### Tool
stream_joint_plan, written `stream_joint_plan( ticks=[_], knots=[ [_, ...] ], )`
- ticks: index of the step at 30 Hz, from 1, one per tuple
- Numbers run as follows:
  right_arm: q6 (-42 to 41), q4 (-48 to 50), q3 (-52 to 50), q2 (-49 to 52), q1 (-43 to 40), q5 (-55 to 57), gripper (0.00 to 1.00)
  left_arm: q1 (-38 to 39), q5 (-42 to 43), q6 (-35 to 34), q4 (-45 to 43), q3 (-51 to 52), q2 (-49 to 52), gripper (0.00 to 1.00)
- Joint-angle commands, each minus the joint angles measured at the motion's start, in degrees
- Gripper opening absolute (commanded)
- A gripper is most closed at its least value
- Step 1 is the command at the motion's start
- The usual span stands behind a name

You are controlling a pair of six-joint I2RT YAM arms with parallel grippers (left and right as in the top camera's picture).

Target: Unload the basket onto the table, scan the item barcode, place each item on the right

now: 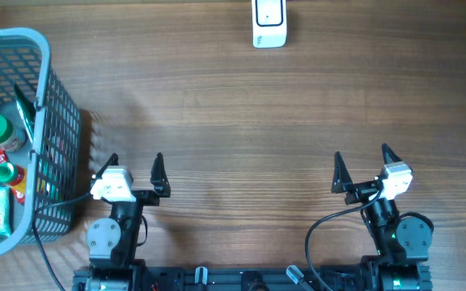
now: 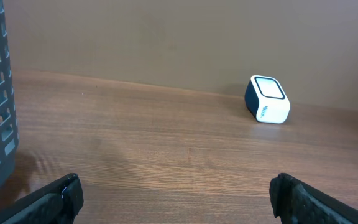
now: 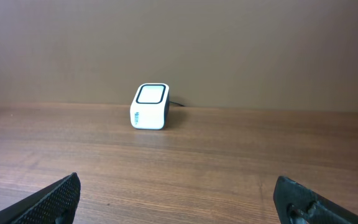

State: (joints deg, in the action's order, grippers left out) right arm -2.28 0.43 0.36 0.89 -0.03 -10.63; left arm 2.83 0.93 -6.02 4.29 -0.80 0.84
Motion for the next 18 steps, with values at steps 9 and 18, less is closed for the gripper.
stream_joint_plan(
  ticks=[9,18],
  knots=[
    [0.70,0.28,-0.07,-0.61,0.24,0.76,1.00,-0.50,0.07,0.90,0.02,0.46,-0.28,1.00],
    [0.70,0.28,-0.07,-0.61,0.24,0.76,1.00,-0.50,0.07,0.90,0.02,0.46,-0.28,1.00]
  ],
)
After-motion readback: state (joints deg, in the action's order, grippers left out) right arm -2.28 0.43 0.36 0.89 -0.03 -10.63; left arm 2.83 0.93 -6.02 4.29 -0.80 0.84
